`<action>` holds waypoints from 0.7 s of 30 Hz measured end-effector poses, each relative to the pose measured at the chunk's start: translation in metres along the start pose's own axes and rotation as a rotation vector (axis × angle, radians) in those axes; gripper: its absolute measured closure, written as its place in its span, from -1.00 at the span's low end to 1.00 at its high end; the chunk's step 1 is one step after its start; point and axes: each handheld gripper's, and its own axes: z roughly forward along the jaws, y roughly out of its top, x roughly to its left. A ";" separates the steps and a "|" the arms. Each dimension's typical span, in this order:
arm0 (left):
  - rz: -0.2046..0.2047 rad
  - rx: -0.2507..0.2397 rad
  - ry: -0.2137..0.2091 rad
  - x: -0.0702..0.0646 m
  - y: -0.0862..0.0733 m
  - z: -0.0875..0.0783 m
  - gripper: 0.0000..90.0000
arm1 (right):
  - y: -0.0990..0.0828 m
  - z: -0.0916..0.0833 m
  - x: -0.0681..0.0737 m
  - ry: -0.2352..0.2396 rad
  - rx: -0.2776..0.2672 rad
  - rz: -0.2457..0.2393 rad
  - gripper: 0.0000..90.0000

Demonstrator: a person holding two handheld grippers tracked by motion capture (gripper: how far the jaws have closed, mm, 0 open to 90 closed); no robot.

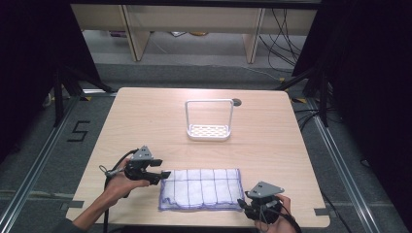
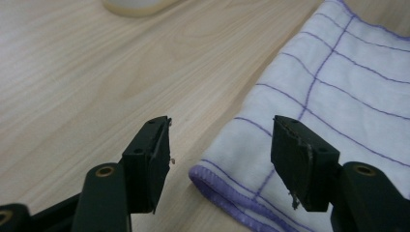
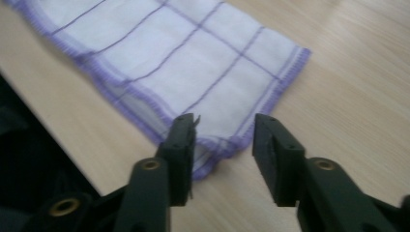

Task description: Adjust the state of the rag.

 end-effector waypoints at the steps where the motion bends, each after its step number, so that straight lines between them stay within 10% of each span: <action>1: -0.012 0.015 -0.011 0.002 0.000 0.004 -0.13 | 0.000 0.002 -0.002 -0.005 0.001 0.046 0.21; 5: 0.016 0.063 -0.016 0.002 -0.001 0.013 -0.04 | 0.002 0.013 -0.004 -0.012 0.017 0.120 0.11; 12: 0.103 0.131 -0.007 0.001 -0.003 0.015 0.41 | 0.003 0.033 0.003 -0.056 0.090 0.081 0.11; 21: 0.106 0.133 -0.024 0.002 -0.006 0.012 0.64 | 0.002 0.029 0.009 -0.070 0.079 0.127 -0.01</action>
